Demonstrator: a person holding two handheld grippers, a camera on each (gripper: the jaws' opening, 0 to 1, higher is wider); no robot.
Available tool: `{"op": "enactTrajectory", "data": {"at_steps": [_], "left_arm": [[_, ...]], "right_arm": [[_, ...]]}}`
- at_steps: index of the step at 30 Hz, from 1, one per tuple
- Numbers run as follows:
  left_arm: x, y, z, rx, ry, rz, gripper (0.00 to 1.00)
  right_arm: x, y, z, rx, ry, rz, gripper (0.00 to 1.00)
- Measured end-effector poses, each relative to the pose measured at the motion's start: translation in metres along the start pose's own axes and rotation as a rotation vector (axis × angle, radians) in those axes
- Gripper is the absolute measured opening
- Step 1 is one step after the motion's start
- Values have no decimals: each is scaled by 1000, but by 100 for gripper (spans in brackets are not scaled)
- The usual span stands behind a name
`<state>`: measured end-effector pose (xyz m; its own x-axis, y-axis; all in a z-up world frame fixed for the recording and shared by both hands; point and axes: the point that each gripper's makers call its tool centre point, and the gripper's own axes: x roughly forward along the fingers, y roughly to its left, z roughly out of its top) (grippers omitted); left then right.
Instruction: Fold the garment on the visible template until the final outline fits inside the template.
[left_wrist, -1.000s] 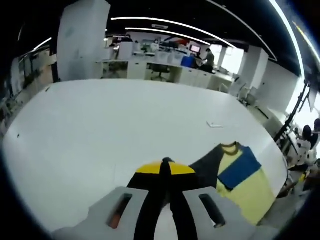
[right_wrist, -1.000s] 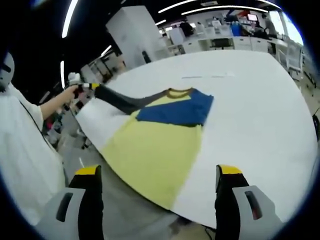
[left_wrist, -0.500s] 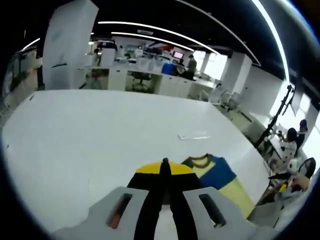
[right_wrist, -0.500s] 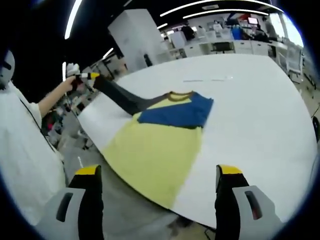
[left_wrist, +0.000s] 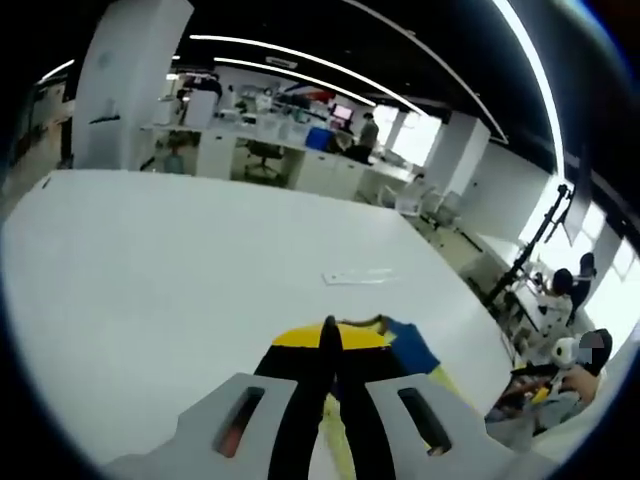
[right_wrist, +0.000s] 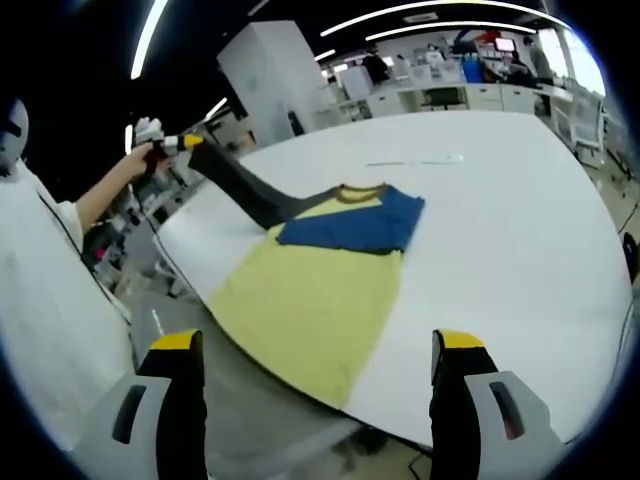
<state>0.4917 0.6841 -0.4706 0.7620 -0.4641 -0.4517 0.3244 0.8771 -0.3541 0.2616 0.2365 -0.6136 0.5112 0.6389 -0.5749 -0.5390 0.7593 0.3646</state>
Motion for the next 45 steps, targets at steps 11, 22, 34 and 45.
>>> {"op": "enactTrajectory", "data": {"at_steps": [11, 22, 34, 45], "left_arm": [[10, -52, 9, -6, -7, -86, 0], [43, -110, 2, -4, 14, -181, 0], [53, -132, -11, 0, 49, -208, 0], [67, -154, -23, -11, 75, -240, 0]], "right_arm": [[-3, 4, 3, -14, -20, 8, 93], [-15, 3, 0, -22, -35, -4, 93], [-21, 4, -5, -16, -46, -17, 93], [-20, 10, -2, -27, -55, -6, 93]]}}
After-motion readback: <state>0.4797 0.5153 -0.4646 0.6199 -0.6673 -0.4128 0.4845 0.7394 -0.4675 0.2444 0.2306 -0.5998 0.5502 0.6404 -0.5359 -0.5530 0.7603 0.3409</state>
